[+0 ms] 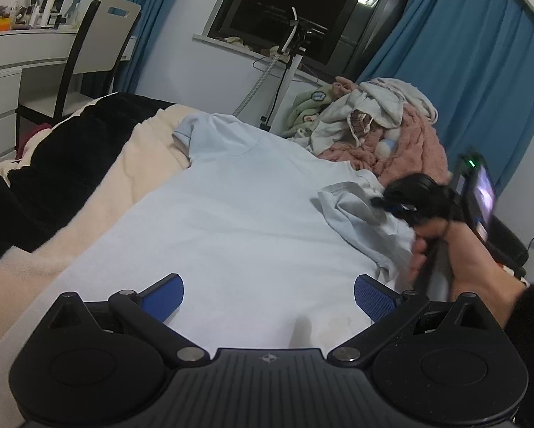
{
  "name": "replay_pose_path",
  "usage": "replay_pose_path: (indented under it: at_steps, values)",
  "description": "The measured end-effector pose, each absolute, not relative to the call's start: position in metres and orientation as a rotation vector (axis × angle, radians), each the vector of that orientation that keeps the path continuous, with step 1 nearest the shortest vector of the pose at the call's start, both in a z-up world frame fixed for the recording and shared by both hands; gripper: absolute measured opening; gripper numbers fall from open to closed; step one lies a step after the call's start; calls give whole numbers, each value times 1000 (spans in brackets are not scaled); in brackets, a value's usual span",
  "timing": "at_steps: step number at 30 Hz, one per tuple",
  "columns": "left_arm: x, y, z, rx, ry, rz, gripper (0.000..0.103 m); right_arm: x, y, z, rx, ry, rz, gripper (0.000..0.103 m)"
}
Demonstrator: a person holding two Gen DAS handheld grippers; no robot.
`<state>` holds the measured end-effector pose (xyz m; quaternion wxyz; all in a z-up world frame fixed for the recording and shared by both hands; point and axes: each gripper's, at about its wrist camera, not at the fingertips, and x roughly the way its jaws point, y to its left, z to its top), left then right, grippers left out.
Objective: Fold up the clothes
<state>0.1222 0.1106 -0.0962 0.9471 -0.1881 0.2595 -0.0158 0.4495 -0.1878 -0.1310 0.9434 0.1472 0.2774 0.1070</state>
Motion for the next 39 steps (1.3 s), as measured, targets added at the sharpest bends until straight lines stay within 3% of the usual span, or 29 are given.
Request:
replay_pose_path:
  at_steps: [10,14,15,16,18,27,39]
  values:
    - [125,126,-86,-318,432,34,103,520,-119,-119,107,529,204,5]
    - [131,131,-83,-275,409,35,103,509,-125,-125,140,476,195,11]
    - [135,131,-83,-269,420,20,103,503,-127,-123,132,468,191,29]
    - [138,130,-84,-261,435,8,103,497,-128,-122,124,460,186,59]
    - [139,126,-85,-239,447,-13,103,480,-135,-115,149,447,177,88]
    - [133,103,-86,-172,477,-92,103,332,-158,-58,140,348,177,86]
    - [98,86,-69,-139,475,-110,103,138,-200,-29,154,310,151,85]
